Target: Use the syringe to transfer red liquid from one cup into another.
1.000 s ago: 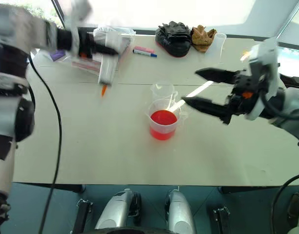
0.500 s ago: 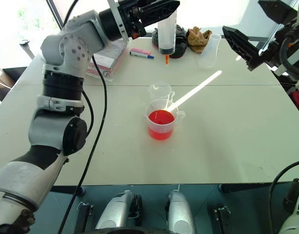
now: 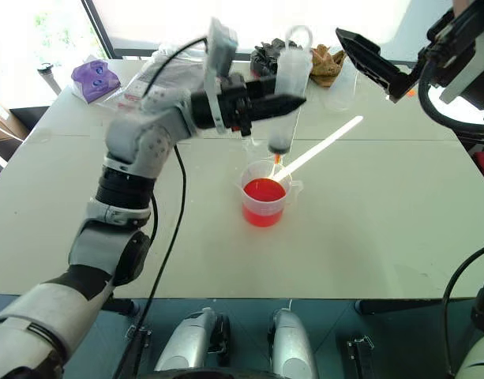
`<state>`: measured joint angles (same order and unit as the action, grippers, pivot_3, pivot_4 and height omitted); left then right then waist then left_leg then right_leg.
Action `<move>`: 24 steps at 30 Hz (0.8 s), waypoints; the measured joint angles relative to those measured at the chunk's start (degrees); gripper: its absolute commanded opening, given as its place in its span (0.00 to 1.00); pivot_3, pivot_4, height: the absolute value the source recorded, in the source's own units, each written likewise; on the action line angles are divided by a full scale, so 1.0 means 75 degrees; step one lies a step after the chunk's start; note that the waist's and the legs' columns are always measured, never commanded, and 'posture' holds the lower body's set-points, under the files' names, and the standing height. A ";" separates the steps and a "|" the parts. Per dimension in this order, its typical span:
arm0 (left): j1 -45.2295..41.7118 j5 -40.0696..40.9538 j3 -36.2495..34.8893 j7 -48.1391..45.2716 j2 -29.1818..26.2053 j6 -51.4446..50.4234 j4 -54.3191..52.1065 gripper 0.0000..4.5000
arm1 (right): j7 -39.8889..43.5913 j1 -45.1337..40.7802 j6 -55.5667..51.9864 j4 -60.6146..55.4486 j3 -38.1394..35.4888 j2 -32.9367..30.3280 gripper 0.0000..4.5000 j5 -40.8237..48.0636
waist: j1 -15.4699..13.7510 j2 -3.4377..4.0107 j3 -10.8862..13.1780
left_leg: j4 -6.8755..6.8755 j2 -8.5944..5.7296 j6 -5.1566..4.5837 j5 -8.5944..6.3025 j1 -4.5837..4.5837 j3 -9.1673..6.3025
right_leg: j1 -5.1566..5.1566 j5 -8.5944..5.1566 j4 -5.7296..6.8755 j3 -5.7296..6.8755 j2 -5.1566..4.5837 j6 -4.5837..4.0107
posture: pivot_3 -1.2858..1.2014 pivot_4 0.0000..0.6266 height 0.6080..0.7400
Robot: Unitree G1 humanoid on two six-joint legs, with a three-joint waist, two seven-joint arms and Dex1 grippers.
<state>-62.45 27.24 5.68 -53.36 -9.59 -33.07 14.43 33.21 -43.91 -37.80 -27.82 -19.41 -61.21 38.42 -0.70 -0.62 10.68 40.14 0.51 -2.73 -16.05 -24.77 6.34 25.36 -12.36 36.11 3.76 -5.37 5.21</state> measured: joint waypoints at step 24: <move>0.1006 -0.0370 0.0402 0.0153 -0.0145 -0.0014 -0.1224 0.36 | 0.0525 0.0601 0.0203 -0.0358 0.1127 0.0000 1.00 -0.0648 | 0.0002 0.0001 -0.0001 | 0.0001 -0.0002 -0.0007 -0.0004 0.0000 -0.0002 | -0.0001 0.0001 0.0002 0.0001 -0.0011 -0.0002 | 0.52 0.24 1.00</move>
<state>-54.90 24.47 8.70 -52.21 -10.68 -33.18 5.25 37.15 -39.40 -36.28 -30.50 -10.96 -61.21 33.56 -0.69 -0.61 10.68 40.14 0.49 -2.78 -16.08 -24.77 6.32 25.35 -12.36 36.13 3.77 -5.46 5.19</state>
